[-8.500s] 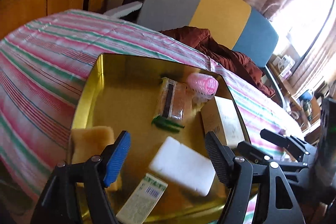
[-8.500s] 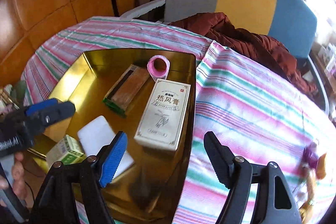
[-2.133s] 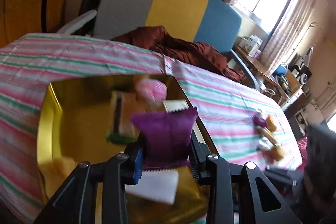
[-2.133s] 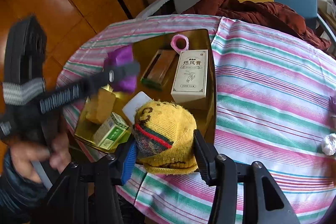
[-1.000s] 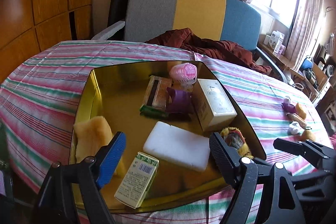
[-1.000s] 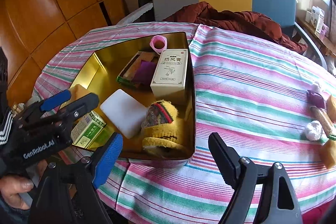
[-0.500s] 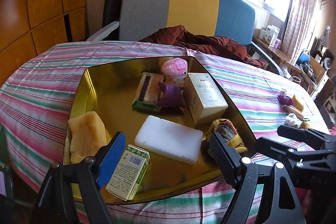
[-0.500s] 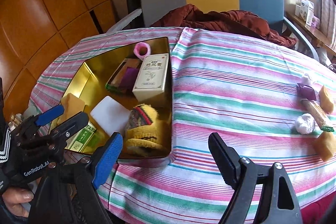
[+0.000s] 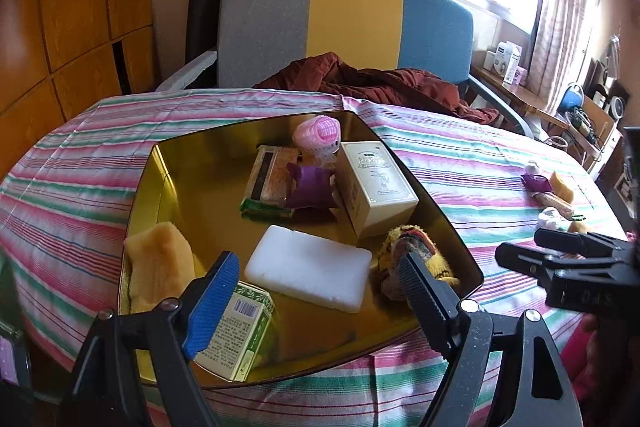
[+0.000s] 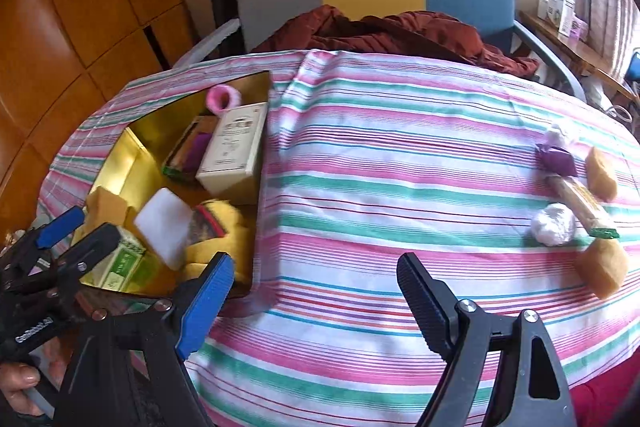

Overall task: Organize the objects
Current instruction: 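Move both tools toward the plastic bag and yellow sponges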

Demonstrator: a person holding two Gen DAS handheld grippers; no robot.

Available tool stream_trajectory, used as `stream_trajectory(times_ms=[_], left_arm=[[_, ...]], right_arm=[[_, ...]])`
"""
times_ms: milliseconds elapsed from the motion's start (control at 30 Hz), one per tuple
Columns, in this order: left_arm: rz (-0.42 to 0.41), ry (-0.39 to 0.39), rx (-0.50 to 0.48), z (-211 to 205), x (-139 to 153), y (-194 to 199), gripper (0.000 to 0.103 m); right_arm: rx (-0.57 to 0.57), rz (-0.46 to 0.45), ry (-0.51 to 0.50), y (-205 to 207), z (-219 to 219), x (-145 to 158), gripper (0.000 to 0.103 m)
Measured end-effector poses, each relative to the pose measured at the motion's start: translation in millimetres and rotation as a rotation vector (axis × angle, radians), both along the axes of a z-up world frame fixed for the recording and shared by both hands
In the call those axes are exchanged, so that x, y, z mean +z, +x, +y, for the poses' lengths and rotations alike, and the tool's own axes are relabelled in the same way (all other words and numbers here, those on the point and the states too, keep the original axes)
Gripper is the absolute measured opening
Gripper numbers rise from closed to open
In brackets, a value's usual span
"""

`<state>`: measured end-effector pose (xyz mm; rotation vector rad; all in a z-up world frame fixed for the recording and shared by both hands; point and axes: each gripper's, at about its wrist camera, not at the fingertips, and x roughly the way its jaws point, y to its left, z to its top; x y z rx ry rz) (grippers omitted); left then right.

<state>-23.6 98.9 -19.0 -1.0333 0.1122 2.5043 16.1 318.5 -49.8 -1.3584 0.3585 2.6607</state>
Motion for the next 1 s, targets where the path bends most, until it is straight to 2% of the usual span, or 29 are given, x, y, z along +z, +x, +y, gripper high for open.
stream_trajectory(times_ms=[133, 333, 467, 633, 700, 767, 833, 900, 1000], left_arm=[[0.004, 0.005, -0.016, 2, 3, 1, 0.083], [0.002, 0.003, -0.028, 8, 4, 0, 0.083], [0.005, 0.001, -0.050, 15, 7, 1, 0.083], [0.022, -0.002, -0.094, 30, 14, 2, 0.083], [0.030, -0.006, -0.116, 39, 18, 2, 0.083], [0.038, -0.013, -0.144, 52, 22, 2, 0.083], [0.044, -0.019, -0.171, 64, 24, 2, 0.084], [0.048, -0.022, -0.212, 81, 28, 2, 0.084], [0.049, -0.028, -0.277, 109, 30, 1, 0.084]], right_arm=[[-0.045, -0.018, 0.013, 3, 22, 0, 0.085], [-0.166, -0.044, 0.024, 15, 82, 5, 0.085], [-0.298, -0.026, 0.028, 32, 135, 16, 0.085], [-0.542, 0.025, -0.013, 64, 212, 21, 0.085], [-0.636, 0.049, -0.073, 81, 237, 13, 0.085], [-0.734, 0.070, -0.238, 99, 260, -2, 0.085], [-0.764, 0.175, -0.344, 114, 270, -2, 0.086], [-0.786, 0.194, -0.363, 119, 272, -3, 0.087], [-0.760, 0.215, -0.395, 117, 271, -3, 0.087]])
